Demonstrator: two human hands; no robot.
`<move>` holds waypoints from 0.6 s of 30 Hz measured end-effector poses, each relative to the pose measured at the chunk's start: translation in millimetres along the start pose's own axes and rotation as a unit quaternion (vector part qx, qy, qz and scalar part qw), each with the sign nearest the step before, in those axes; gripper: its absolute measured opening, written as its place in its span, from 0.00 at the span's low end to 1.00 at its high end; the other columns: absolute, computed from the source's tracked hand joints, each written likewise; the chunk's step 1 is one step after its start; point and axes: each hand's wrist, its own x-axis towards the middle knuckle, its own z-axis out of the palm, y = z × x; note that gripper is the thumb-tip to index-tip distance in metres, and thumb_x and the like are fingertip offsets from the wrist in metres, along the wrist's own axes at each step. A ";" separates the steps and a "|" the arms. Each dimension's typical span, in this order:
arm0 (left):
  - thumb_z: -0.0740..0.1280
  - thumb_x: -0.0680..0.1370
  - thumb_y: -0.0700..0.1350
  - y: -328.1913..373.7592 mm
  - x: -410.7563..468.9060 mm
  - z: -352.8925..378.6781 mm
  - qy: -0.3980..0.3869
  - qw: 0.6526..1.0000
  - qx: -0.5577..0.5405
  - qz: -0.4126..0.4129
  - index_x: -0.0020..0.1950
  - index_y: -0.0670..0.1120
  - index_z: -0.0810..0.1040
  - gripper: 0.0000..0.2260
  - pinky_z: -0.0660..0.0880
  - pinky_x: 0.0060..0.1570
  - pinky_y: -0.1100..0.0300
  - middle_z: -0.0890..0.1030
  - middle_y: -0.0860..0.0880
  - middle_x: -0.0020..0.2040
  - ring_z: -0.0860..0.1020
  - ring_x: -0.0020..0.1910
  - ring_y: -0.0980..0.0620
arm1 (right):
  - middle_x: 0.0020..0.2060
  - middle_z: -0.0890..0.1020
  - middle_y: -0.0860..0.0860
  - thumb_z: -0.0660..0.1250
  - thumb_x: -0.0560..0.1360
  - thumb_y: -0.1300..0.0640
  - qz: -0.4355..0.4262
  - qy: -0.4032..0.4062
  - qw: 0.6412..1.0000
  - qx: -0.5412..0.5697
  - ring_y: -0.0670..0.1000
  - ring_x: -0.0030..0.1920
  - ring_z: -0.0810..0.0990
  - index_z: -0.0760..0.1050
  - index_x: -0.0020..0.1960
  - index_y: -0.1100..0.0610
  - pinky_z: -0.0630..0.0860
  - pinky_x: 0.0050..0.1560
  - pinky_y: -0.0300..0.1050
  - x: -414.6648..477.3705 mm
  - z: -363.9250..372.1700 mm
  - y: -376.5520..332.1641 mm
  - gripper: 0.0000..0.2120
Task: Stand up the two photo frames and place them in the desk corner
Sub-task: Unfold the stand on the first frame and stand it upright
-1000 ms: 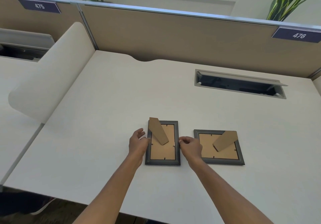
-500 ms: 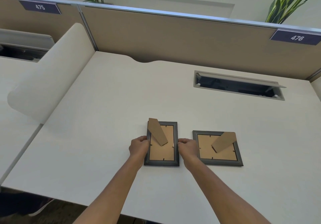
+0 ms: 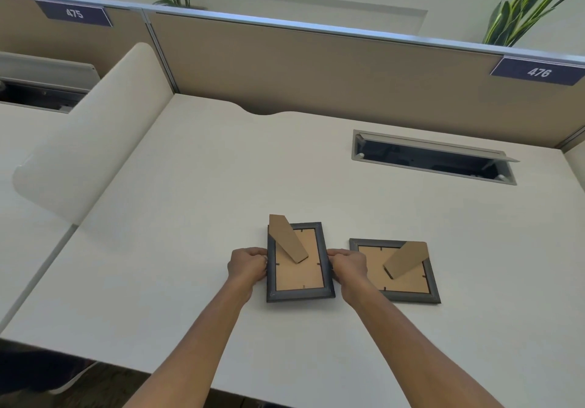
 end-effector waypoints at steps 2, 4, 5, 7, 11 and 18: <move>0.64 0.75 0.28 3.6 -0.2 -1.9 -0.011 1.000 0.000 0.001 0.52 0.40 0.84 0.14 0.83 0.41 0.59 0.86 0.40 0.49 0.86 0.48 0.43 | 0.51 0.86 0.60 0.62 0.77 0.73 0.001 -0.006 1.000 0.011 0.58 0.53 0.85 0.83 0.45 0.58 0.84 0.57 0.53 -0.2 -2.9 -4.2 0.15; 0.62 0.76 0.27 8.8 -1.2 -3.9 -0.017 1.000 -0.002 0.003 0.50 0.40 0.84 0.14 0.83 0.41 0.59 0.86 0.40 0.47 0.86 0.47 0.44 | 0.49 0.86 0.61 0.63 0.78 0.73 0.006 -0.017 0.999 0.030 0.57 0.50 0.85 0.83 0.45 0.60 0.84 0.54 0.51 -1.1 -6.6 -7.7 0.13; 0.61 0.76 0.27 11.9 -1.9 -5.1 -0.019 1.000 -0.009 0.005 0.48 0.41 0.83 0.14 0.83 0.40 0.60 0.86 0.40 0.47 0.86 0.46 0.45 | 0.49 0.86 0.61 0.64 0.78 0.73 0.010 -0.023 0.999 0.043 0.57 0.48 0.85 0.83 0.47 0.61 0.85 0.53 0.51 -1.7 -8.7 -9.7 0.11; 0.59 0.78 0.27 17.9 -3.6 -8.0 -0.020 0.999 -0.026 0.007 0.47 0.41 0.83 0.15 0.82 0.36 0.63 0.86 0.42 0.45 0.86 0.44 0.48 | 0.48 0.85 0.61 0.64 0.78 0.73 0.018 -0.040 0.996 0.074 0.56 0.47 0.85 0.83 0.52 0.65 0.84 0.49 0.48 -4.9 -11.6 -14.6 0.10; 0.61 0.79 0.28 23.3 -5.6 -12.1 -0.033 0.995 -0.092 0.001 0.50 0.40 0.83 0.13 0.81 0.35 0.62 0.86 0.42 0.47 0.84 0.44 0.48 | 0.47 0.84 0.58 0.62 0.77 0.77 0.026 -0.076 0.988 0.128 0.54 0.46 0.82 0.82 0.55 0.67 0.81 0.46 0.43 -12.0 -14.7 -26.5 0.14; 0.70 0.76 0.35 26.6 -11.5 -11.5 -0.043 0.978 -0.201 -0.011 0.48 0.37 0.85 0.04 0.80 0.41 0.58 0.84 0.42 0.46 0.81 0.45 0.47 | 0.47 0.84 0.59 0.62 0.75 0.78 0.009 -0.098 0.981 0.166 0.54 0.47 0.82 0.84 0.46 0.64 0.81 0.42 0.40 -13.7 -10.9 -34.9 0.15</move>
